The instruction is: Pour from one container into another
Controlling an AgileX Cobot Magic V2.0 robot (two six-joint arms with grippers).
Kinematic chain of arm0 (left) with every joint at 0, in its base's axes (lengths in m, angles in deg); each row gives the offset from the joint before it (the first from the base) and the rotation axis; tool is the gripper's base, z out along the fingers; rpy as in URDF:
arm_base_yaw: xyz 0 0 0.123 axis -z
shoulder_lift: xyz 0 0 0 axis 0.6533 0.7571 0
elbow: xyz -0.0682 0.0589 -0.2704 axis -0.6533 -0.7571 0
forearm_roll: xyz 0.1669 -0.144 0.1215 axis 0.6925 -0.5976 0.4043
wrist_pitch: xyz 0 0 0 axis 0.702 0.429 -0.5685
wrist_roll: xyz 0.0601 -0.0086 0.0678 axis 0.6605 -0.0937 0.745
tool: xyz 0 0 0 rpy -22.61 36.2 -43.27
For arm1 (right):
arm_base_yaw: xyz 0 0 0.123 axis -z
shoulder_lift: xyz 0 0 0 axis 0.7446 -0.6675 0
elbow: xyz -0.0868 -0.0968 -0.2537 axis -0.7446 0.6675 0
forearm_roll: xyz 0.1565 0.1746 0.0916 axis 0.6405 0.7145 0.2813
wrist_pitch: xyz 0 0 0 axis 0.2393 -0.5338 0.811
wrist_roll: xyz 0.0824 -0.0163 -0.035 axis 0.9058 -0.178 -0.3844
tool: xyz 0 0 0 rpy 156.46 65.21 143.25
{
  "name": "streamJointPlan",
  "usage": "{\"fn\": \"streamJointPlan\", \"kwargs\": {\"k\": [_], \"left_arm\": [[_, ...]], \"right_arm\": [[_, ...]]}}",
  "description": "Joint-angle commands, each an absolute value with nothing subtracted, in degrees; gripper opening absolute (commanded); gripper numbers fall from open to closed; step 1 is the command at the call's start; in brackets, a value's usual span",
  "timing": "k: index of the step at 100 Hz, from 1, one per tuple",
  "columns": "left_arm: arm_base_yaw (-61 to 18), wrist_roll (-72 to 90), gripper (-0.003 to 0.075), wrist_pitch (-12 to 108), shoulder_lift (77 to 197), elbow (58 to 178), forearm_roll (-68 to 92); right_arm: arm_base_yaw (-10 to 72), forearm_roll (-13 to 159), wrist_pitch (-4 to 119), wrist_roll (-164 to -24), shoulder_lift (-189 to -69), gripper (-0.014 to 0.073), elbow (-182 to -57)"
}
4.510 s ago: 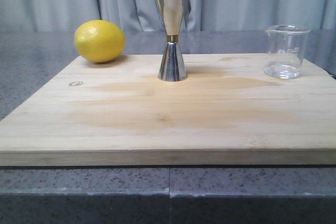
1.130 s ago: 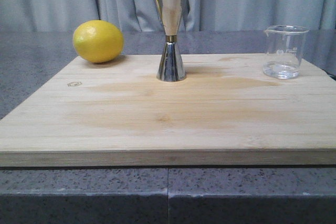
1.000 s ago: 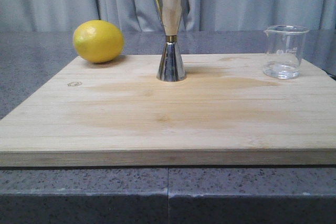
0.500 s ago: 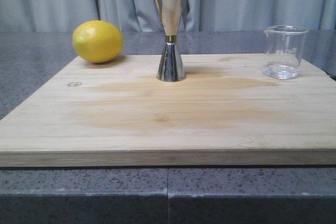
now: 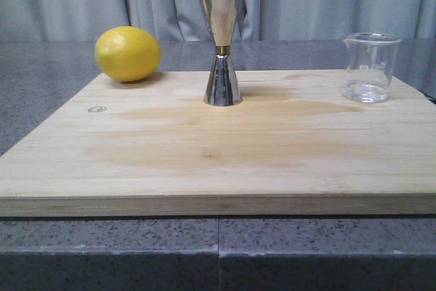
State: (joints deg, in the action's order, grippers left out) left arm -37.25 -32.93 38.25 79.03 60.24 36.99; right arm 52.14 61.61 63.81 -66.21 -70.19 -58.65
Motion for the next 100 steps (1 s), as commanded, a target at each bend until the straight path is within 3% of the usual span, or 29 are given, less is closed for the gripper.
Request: {"fn": "streamJointPlan", "kwargs": {"k": [1,100], "left_arm": [[-36.83,-32.97,-0.0019,33.69,77.76,58.67,36.76],[-36.83,-32.97,-0.0019,33.69,77.76,58.67,36.76]], "right_arm": [[51.56,61.75,71.26,-66.24,-69.03,-0.0071,-58.45],[50.53,57.38,73.55,-72.91,-69.03,-0.0071,-58.14]]}}
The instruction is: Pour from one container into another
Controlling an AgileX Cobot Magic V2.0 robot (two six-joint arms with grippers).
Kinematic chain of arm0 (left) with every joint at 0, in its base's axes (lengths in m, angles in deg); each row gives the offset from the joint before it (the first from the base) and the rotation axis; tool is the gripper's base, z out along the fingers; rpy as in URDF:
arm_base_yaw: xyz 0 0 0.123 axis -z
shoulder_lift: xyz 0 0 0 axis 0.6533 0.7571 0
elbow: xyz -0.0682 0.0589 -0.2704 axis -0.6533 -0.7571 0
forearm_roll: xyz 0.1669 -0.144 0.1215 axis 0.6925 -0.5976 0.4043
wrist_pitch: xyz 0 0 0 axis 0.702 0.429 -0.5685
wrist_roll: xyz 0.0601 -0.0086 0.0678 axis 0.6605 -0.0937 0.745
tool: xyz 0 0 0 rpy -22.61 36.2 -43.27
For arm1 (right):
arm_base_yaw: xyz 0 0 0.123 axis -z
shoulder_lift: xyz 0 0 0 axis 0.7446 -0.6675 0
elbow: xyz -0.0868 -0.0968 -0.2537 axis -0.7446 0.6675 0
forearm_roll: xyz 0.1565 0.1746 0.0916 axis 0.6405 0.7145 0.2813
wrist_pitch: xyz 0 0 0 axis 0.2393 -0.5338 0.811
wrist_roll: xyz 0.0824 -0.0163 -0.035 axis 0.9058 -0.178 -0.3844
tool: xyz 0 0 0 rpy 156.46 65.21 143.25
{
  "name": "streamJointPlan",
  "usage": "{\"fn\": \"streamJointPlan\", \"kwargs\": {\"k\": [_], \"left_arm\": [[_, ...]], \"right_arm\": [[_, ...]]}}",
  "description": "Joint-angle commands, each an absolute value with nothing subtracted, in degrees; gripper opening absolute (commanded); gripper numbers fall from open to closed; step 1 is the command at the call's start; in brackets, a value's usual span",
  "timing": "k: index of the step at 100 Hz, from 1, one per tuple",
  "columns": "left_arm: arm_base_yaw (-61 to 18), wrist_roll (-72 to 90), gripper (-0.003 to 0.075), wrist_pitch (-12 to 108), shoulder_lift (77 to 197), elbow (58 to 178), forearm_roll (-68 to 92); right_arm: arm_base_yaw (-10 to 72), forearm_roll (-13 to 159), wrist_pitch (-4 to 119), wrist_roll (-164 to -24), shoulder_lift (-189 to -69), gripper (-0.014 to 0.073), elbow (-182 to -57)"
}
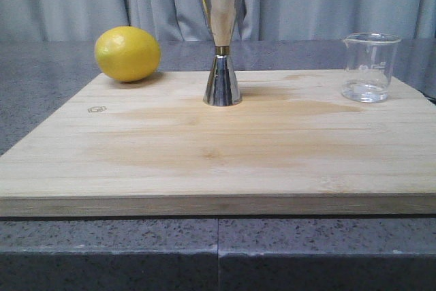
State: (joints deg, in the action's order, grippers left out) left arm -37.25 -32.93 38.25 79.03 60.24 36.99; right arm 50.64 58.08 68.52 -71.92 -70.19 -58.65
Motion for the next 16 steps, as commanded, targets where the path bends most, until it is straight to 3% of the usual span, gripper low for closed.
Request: {"fn": "streamJointPlan", "kwargs": {"k": [1,16], "left_arm": [[-36.83,-32.97,-0.0019,33.69,77.76,58.67,36.76],[-36.83,-32.97,-0.0019,33.69,77.76,58.67,36.76]], "right_arm": [[50.53,57.38,73.55,-72.91,-69.03,-0.0071,-58.14],[50.53,57.38,73.47,-72.91,-69.03,-0.0071,-58.14]]}}
